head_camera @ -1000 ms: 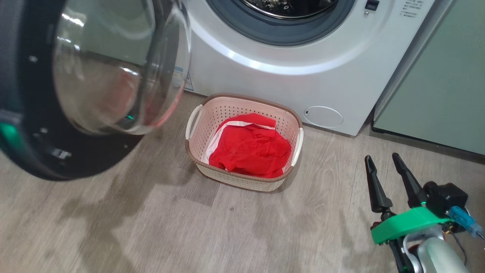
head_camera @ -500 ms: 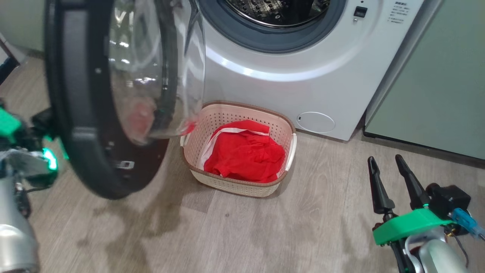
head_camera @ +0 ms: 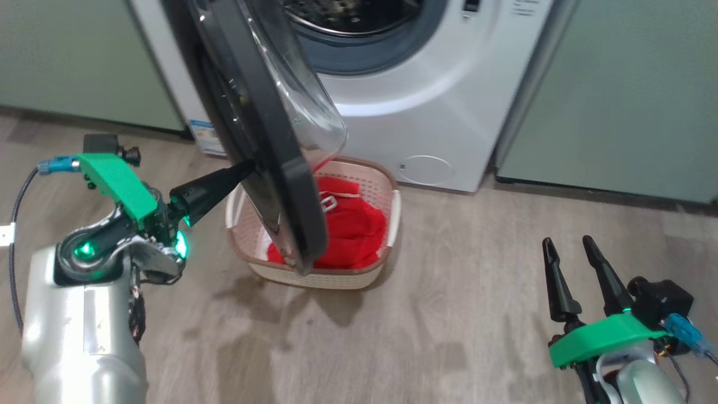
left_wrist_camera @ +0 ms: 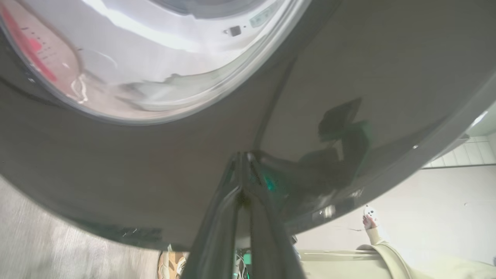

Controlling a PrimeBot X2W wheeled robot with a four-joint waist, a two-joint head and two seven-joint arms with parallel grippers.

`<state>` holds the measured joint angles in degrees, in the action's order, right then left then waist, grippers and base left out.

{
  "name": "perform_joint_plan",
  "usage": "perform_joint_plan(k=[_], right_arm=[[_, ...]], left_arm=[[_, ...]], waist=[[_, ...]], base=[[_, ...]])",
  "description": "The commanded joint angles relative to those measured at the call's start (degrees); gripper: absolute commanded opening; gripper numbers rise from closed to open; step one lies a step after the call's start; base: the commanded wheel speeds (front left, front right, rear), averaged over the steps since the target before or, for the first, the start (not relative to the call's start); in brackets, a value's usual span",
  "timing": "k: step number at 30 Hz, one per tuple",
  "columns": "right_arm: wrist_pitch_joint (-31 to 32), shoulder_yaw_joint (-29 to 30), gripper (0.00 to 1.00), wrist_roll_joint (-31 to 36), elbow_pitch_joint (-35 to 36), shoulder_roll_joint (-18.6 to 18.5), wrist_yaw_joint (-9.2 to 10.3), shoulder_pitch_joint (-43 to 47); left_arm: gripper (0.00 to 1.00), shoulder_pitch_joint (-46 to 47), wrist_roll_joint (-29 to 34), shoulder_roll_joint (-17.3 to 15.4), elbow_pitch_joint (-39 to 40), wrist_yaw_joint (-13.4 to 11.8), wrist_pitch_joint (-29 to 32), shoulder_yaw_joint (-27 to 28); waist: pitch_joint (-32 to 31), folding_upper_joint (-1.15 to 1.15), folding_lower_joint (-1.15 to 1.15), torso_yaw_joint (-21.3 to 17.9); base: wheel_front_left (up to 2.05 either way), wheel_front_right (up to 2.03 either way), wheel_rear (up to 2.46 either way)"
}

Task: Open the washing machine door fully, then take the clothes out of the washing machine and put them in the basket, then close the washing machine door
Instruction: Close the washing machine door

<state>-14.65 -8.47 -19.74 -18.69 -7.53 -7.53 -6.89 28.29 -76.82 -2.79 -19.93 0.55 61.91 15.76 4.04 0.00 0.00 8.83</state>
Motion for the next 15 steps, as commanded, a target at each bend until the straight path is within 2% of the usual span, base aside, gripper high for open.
perform_joint_plan(k=[1, 6, 11, 12, 15], right_arm=[[-0.3, -1.1, 1.00, -0.3, 1.3, -0.1, 0.04, -1.7], [-0.3, -1.2, 1.00, -0.4, 1.6, 0.5, 0.04, -3.2], [-0.3, -0.7, 1.00, -0.5, 1.8, 0.9, 0.04, -3.7], [-0.3, -0.6, 1.00, -0.5, 1.8, 1.1, 0.04, -3.6], [-0.3, -0.4, 1.00, -0.4, 1.9, 1.4, 0.04, -3.2]], left_arm=[[0.00, 2.7, 0.5, -1.3, 0.9, 0.5, -1.4, 1.5], [0.00, 5.1, 1.4, -1.1, -2.8, 1.8, -4.8, 1.0], [0.00, 7.7, 2.4, -2.3, -6.7, 3.1, -7.6, 1.7], [0.00, 8.7, 2.6, -2.7, -8.2, 3.6, -8.9, 2.2], [0.00, 10.0, 3.0, -3.1, -10.4, 4.2, -10.9, 2.7]], waist=[[0.6, 0.00, 0.00, -2.9], [2.2, 0.00, 0.00, -8.9], [3.3, 0.00, 0.00, -15.0], [3.4, 0.00, 0.00, -17.3], [3.5, 0.00, 0.00, -20.1]], base=[[0.00, 0.00, 0.00], [0.00, 0.00, 0.00], [0.00, 0.00, 0.00], [0.00, 0.00, 0.00], [0.00, 0.00, 0.00]])
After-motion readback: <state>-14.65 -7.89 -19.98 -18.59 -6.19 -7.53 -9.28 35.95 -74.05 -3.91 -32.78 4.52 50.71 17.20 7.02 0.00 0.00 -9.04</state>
